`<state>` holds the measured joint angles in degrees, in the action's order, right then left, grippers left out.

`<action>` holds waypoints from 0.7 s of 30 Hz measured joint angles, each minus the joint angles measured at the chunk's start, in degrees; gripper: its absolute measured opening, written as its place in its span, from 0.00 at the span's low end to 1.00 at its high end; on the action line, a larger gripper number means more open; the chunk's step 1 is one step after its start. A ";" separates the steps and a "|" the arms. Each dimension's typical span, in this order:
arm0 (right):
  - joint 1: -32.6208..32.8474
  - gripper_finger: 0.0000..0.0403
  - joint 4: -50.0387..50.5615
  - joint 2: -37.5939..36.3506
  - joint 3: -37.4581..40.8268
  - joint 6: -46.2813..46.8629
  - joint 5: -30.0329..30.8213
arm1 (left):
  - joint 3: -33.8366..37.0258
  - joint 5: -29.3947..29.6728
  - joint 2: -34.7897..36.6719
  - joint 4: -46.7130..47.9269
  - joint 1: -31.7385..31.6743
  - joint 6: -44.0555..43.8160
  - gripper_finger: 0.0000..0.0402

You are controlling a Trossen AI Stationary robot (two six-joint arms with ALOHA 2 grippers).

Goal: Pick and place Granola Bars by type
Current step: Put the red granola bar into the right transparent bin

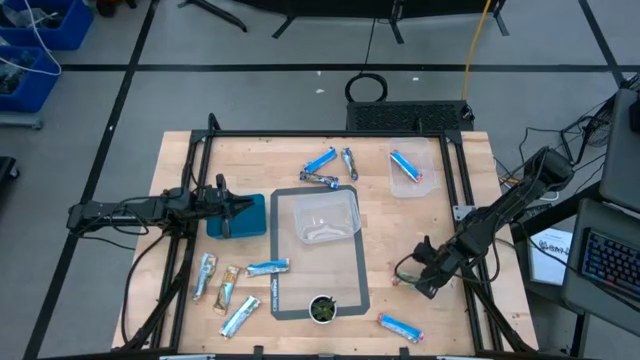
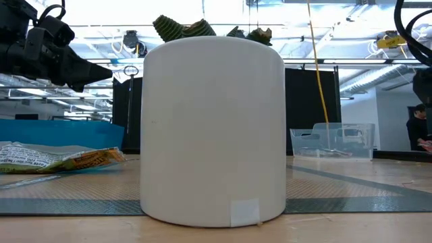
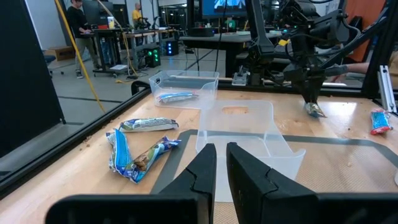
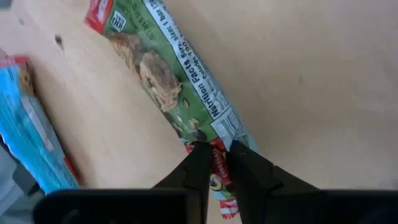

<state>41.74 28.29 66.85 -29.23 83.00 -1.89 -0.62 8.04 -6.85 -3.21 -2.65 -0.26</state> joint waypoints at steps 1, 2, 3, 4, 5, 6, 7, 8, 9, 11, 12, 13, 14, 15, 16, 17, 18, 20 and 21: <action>0.00 0.08 -0.06 0.00 0.01 0.14 1.04 | 0.00 0.01 0.00 0.00 0.00 -0.02 0.10; 0.00 0.06 -0.18 0.00 0.02 0.17 2.20 | 0.00 0.00 0.00 0.00 0.00 0.00 0.10; -0.02 0.05 -0.26 0.02 0.04 0.20 3.49 | 0.00 0.00 0.00 0.00 0.02 -0.02 0.10; -0.04 0.04 -0.28 0.02 0.04 0.26 4.77 | 0.00 0.00 0.00 0.00 0.02 -0.02 0.10; -0.06 0.04 -0.24 0.02 0.04 0.28 5.93 | 0.00 0.00 0.00 0.00 0.01 0.00 0.10; -0.07 0.03 -0.19 0.02 0.04 0.30 7.07 | 0.00 0.00 0.00 0.00 0.00 -0.02 0.10; -0.10 0.03 -0.17 0.04 0.04 0.31 8.30 | 0.00 0.00 0.00 0.00 0.00 -0.02 0.10; -0.15 0.03 -0.17 0.04 0.07 0.33 9.50 | 0.00 0.00 0.00 0.00 0.02 0.00 0.10; -0.20 0.03 -0.15 0.04 0.10 0.33 10.67 | 0.00 0.01 0.00 0.00 0.00 0.00 0.10; -0.53 0.04 0.01 0.07 0.11 0.33 12.53 | 0.00 0.01 0.00 0.00 0.00 0.00 0.10; -0.74 0.04 0.08 0.07 0.12 0.33 13.39 | 0.00 0.01 0.00 0.00 0.00 0.00 0.10; -0.95 0.04 0.18 0.07 0.13 0.32 14.30 | 0.00 0.02 0.00 0.00 0.02 -0.02 0.10; -1.23 0.04 0.36 0.07 0.15 0.31 15.39 | 0.00 0.00 0.00 0.00 0.00 -0.02 0.10; -1.46 0.03 0.63 0.09 0.15 0.31 16.11 | 0.00 0.00 0.00 0.00 0.01 0.00 0.10; -1.72 0.03 0.93 0.09 0.15 0.28 17.09 | 0.00 0.00 0.00 0.00 0.00 -0.02 0.10; -2.03 0.03 1.01 0.09 0.28 0.22 17.91 | 0.00 0.01 0.00 0.00 0.00 -0.01 0.10; -2.28 0.02 0.91 0.07 0.53 0.22 18.50 | 0.00 0.00 0.01 -0.01 0.00 0.00 0.10; -2.85 0.02 0.65 0.02 1.12 0.18 18.90 | 0.00 0.02 0.00 -0.02 0.02 -0.02 0.10; -3.16 0.02 0.47 -0.02 1.49 0.17 19.07 | 0.00 0.00 0.00 0.00 0.00 0.00 0.10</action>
<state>38.58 28.75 66.83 -27.74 83.18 17.19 -0.62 8.03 -6.85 -3.20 -2.66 -0.25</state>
